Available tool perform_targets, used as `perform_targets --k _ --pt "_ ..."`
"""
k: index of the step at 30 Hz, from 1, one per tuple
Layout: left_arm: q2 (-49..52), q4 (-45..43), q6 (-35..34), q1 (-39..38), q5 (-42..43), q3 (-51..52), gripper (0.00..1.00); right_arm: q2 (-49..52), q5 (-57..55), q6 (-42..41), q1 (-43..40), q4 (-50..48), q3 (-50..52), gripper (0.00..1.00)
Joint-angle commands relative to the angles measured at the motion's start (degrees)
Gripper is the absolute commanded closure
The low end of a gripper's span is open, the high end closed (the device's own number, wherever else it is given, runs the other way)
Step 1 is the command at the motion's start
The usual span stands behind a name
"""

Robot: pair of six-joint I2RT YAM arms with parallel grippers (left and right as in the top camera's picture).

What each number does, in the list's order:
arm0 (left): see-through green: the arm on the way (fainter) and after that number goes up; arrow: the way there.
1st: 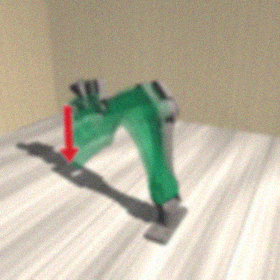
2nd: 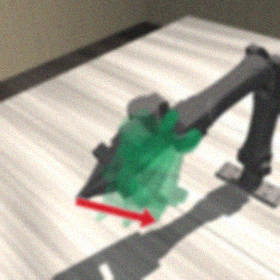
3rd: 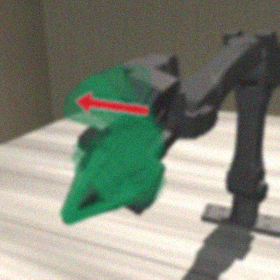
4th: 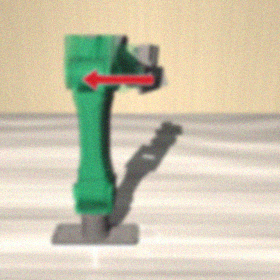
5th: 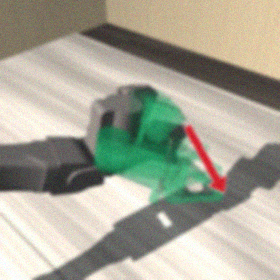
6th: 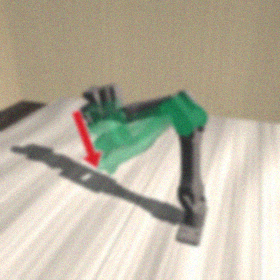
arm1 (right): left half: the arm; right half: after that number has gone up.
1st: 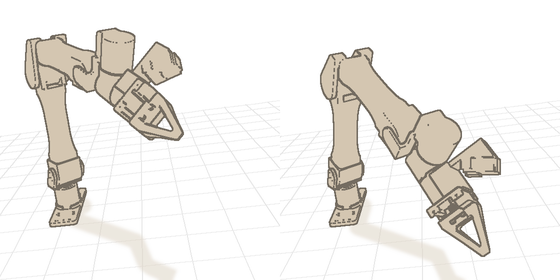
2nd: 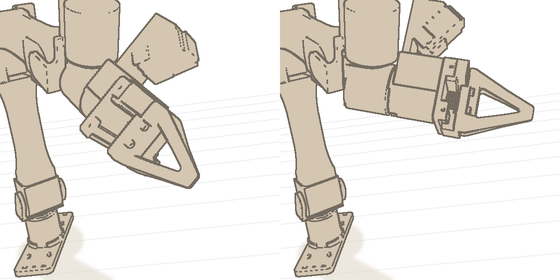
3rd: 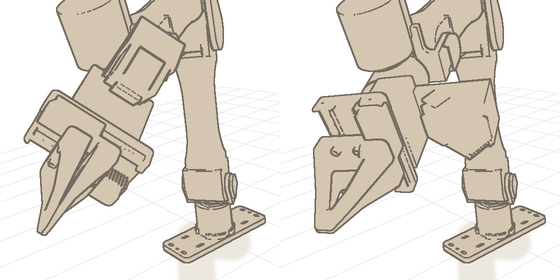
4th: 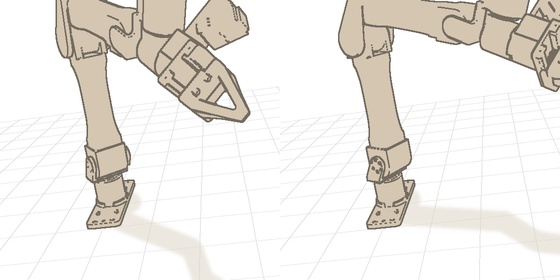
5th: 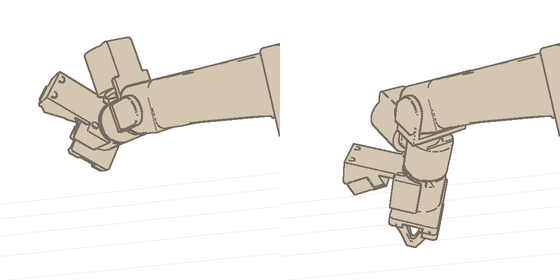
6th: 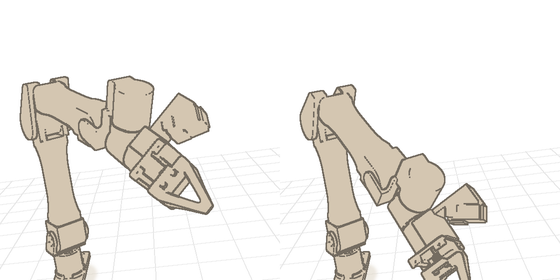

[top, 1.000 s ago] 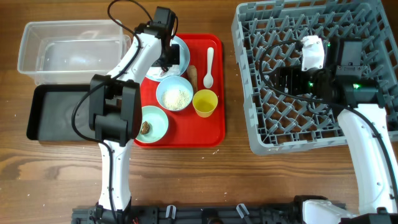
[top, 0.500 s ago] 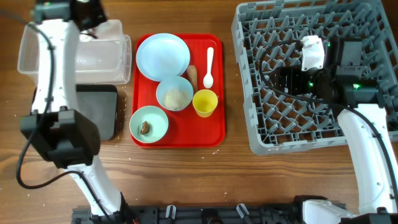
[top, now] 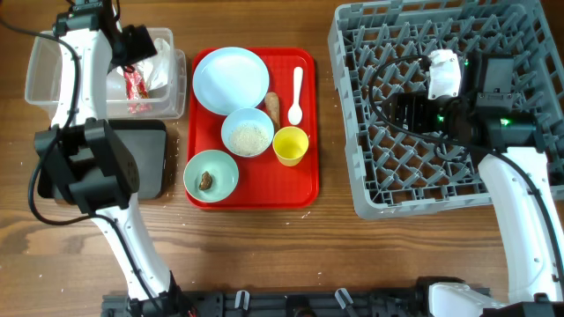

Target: Sort waste into correct bins and load items into the dishwasher rack

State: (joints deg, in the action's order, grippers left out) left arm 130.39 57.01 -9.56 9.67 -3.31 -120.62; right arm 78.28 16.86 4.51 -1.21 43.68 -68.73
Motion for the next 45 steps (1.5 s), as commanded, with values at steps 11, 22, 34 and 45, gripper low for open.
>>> perform_targets --k 11,22,34,45 --pt "-13.16 16.09 -3.23 -29.62 8.04 6.51 0.26 0.28 0.68 -0.61 0.17 -0.13 -1.11 0.0" --pt "-13.16 15.17 -4.2 -38.53 16.83 19.23 0.49 0.28 0.7 -0.61 0.17 -0.13 -1.11 0.0" --pt "-13.18 4.2 -7.48 -38.18 17.42 29.4 0.96 0.28 0.72 -3.65 0.17 -0.85 -1.11 0.01" --pt "-17.46 -9.38 -7.69 -19.93 83.03 21.27 0.96 1.92 46.34 -5.97 0.26 -16.57 -1.01 0.01"
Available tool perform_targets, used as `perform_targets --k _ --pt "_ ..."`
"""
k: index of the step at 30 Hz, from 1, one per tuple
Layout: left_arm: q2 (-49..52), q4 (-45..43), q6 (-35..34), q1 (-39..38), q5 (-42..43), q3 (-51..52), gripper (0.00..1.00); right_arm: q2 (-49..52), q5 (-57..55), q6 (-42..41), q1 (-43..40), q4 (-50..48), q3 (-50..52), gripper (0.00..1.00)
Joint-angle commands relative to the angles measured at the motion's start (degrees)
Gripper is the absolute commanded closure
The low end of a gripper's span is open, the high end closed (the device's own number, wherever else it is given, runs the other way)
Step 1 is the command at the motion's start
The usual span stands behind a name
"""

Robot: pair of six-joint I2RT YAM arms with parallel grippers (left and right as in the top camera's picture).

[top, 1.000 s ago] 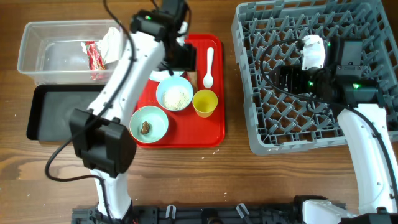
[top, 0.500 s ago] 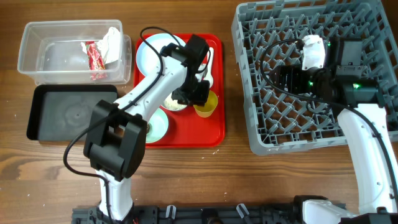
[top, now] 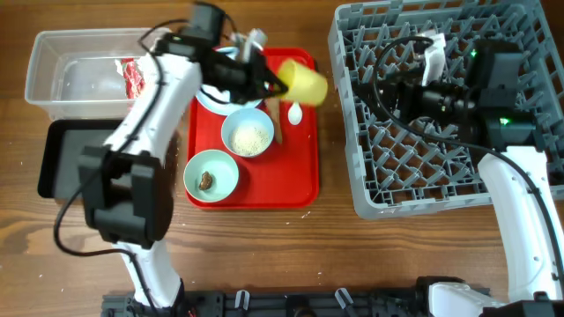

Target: Sort waste into correct bins and load items into the dishwasher rack

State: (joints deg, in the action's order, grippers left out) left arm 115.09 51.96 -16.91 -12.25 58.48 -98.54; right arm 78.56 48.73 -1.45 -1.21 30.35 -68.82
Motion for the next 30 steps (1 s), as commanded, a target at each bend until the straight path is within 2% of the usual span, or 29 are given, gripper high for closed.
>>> perform_targets --k 1,5,9,14,17,20,23,24,27,30 --pt "-2.16 -5.27 -0.35 2.49 23.39 -0.81 0.96 2.73 18.64 -0.02 0.5 -5.55 -0.92 0.02" --pt "-2.16 -5.51 -0.28 2.32 29.62 -0.81 0.96 8.24 27.52 -0.92 3.41 -16.17 -0.92 0.09" --pt "-2.16 -5.42 -0.31 0.5 29.83 -0.81 0.96 11.37 27.65 -8.13 5.11 -27.1 -0.92 0.1" --pt "-2.16 -5.49 -0.28 -1.68 29.81 -0.81 0.96 11.89 27.56 -10.23 8.41 -33.59 -0.92 0.11" --pt "-2.16 -5.49 -0.28 -1.79 29.79 -0.81 0.96 11.89 27.19 -10.73 8.92 -33.77 -0.92 0.2" --pt "-2.16 -5.51 -0.31 -1.79 29.81 -0.81 0.96 11.98 27.21 -10.73 8.92 -33.7 -0.92 0.25" --pt "-2.16 -5.57 -0.28 -1.79 29.77 -0.81 0.96 12.0 27.19 -10.75 8.92 -33.51 -0.92 0.4" --pt "-2.16 -5.81 -0.28 -1.73 29.77 -0.81 0.94 11.98 27.19 -10.78 8.92 -33.48 -0.92 0.46" --pt "-2.16 -6.4 -0.28 -1.73 29.66 -0.81 0.8 11.98 27.19 -10.75 8.85 -33.53 -0.92 0.57" --pt "-2.16 -7.39 -0.26 -0.46 29.53 -0.81 0.74 11.98 27.26 -13.79 5.35 -33.48 -0.92 0.6"
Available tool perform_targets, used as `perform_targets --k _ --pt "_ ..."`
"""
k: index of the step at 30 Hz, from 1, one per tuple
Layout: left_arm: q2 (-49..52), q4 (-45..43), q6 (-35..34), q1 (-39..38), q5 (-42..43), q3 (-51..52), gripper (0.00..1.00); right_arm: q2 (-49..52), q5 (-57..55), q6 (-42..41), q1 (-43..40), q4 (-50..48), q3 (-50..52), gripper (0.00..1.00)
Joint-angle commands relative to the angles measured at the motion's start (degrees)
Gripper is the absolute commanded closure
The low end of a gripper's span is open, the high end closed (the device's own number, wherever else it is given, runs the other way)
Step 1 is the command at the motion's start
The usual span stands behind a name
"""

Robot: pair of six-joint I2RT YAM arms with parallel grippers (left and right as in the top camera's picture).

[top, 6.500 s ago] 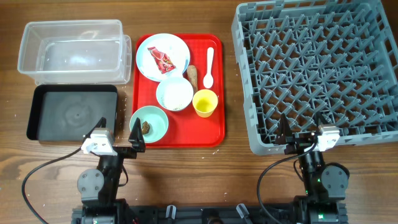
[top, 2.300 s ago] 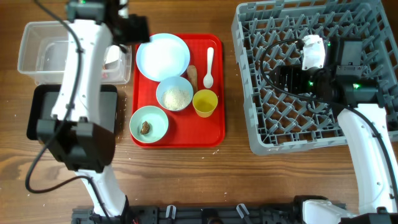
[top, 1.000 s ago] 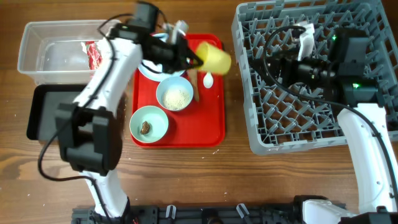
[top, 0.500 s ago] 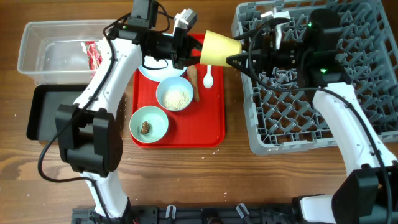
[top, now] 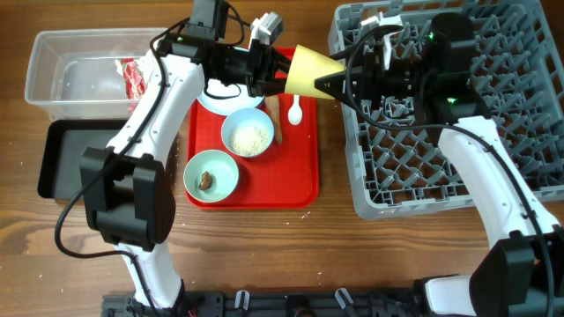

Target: Sort waste into correct bins and load items into the dishwasher rack

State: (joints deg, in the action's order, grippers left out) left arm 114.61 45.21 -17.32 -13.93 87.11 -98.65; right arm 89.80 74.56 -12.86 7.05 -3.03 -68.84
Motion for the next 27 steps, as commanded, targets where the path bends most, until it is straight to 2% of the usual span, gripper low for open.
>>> perform_targets --k 1,3,5,7,8,11,15,18,22,26,27 --pt "-1.68 -0.74 0.15 2.43 0.87 -0.7 0.74 0.74 1.86 -2.82 -4.57 -0.11 -0.9 0.61" --pt "-1.68 -0.74 0.15 6.19 -3.04 -0.68 0.69 0.74 1.2 -4.52 -9.53 1.86 -0.9 0.61" --pt "-1.68 -0.26 0.17 9.31 -14.32 -0.68 0.65 0.52 -5.57 -6.8 -12.68 8.5 -0.9 0.6" --pt "-1.68 2.05 0.15 11.37 -32.06 -0.68 0.65 -2.27 -18.51 -4.44 -13.27 20.98 -0.92 0.6" --pt "-1.68 2.91 0.15 11.76 -37.99 -0.68 0.65 -4.24 -23.39 -3.61 -13.22 25.53 -0.92 0.6" --pt "-1.68 3.89 0.15 11.93 -47.8 -0.68 0.63 -11.78 -39.19 -3.87 -13.22 38.77 -1.62 0.6" --pt "-1.68 4.42 0.42 11.93 -54.31 -0.68 0.63 -20.09 -58.6 -3.65 -12.81 60.98 -8.35 0.59" --pt "-1.81 7.52 0.39 11.93 -60.74 -0.7 0.64 -19.93 -62.97 -5.62 -9.94 75.56 -11.21 0.6" --pt "-4.46 8.72 0.42 11.91 -67.73 -0.7 0.65 -15.8 -63.19 -6.84 -5.29 83.45 -11.19 0.6" --pt "-9.6 9.94 0.57 11.91 -79.25 -0.7 0.61 -3.98 -69.11 -8.37 0.66 87.01 -11.19 0.59" --pt "-9.97 10.43 0.63 11.91 -79.87 -0.7 0.6 -1.6 -70.69 -8.35 0.66 87.93 -11.19 0.59"
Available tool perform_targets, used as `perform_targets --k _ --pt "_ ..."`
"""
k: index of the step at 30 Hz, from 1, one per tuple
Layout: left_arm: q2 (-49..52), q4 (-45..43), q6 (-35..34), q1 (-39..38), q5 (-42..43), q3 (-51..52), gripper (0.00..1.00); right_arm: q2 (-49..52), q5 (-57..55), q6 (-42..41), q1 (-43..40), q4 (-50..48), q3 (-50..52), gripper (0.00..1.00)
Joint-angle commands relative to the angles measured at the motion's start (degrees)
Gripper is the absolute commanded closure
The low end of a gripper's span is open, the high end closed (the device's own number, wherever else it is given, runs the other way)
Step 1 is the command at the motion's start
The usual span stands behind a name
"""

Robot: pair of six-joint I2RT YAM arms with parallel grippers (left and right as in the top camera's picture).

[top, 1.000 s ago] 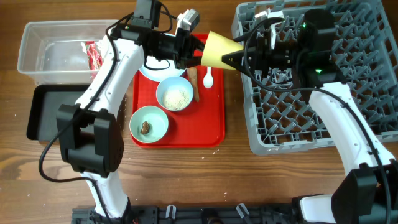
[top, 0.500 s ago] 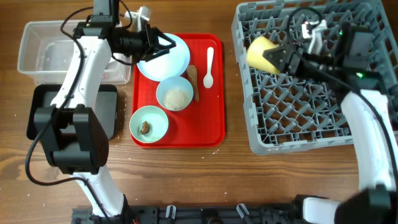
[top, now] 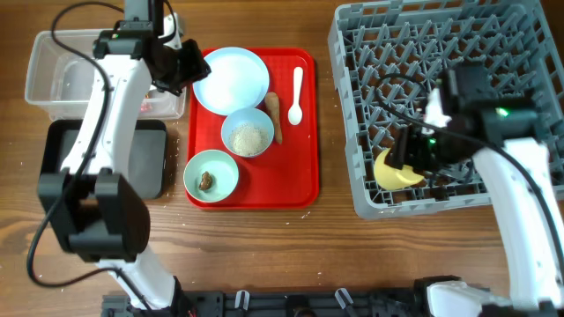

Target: Sort waste into correct bins and load items into the dishwasher rack

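The yellow cup (top: 392, 172) lies tilted among the pegs at the front left of the grey dishwasher rack (top: 441, 53). My right gripper (top: 409, 150) reaches down to the cup's upper edge and is shut on it. My left gripper (top: 187, 67) hangs open and holds nothing, between the clear plastic bin (top: 62, 75) and the white plate (top: 231, 77). On the red tray (top: 300, 172) are also a bowl of rice (top: 248, 134), a pale green bowl with a brown scrap (top: 211, 174), a white spoon (top: 296, 92) and a brown stick (top: 274, 110).
A black bin (top: 62, 158) sits in front of the clear bin, partly under my left arm. The left arm covers most of the clear bin's right side. The right arm's cables run across the middle of the rack.
Both grippers were at the yellow cup between tray and rack. Now my left gripper is back by the tray's far left corner, and my right holds the cup down in the rack's front left.
The cup stood on the tray while my left gripper was over the clear bin. Then my left gripper held the cup above the tray's far right. Then both grippers met on it at the rack's edge. Now it lies in the rack under my right gripper.
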State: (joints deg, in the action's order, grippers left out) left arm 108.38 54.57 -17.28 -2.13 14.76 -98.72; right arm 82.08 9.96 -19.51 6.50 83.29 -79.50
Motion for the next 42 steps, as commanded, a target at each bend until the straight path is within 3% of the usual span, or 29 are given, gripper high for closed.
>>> perform_targets --k 1,4,8,13,16,19,22,25,31,38,42 --pt "-3.89 1.79 0.74 0.11 -7.87 -0.63 0.6 8.02 -7.08 -1.75 1.2 2.25 -0.52 0.59" --pt "-3.91 4.37 2.27 0.11 -9.33 -0.63 0.6 11.91 -7.34 -1.73 1.2 1.38 -0.48 0.58" --pt "-3.91 4.46 2.27 0.11 -9.51 -0.63 0.57 12.26 -7.32 -1.46 1.2 -1.05 0.48 0.31" --pt "-3.91 4.9 2.27 0.0 -9.51 -0.63 0.54 12.33 -5.86 0.02 1.2 -4.02 0.5 0.15" --pt "-3.91 5.55 2.27 -0.02 -9.49 -0.63 0.52 12.2 -5.81 0.0 1.2 -5.33 -0.07 0.15" --pt "-3.91 6.36 2.27 -2.38 -9.49 -0.63 0.53 11.87 -5.81 1.27 1.2 -4.98 -9.44 0.17" --pt "-3.72 7.5 2.43 -9.77 -9.55 -0.59 0.54 11.87 -4.83 3.13 1.2 -7.02 -20.65 0.16" --pt "-2.91 7.65 3.67 -18.45 -10.21 1.57 0.56 12.13 -1.31 4.74 1.2 -12.22 -21.42 0.16" --pt "2.1 -1.33 16.9 -30.03 -14.01 13.16 0.59 12.22 -1.31 5.81 1.2 -14.62 -21.4 0.17" --pt "7.58 -4.68 16.87 -28.44 -20.04 13.88 0.59 12.22 -1.31 5.86 1.2 -14.62 -21.4 0.16" --pt "8.11 -6.73 16.85 -28.33 -19.98 16.02 0.71 12.22 -1.33 5.86 1.2 -14.71 -21.4 0.16"
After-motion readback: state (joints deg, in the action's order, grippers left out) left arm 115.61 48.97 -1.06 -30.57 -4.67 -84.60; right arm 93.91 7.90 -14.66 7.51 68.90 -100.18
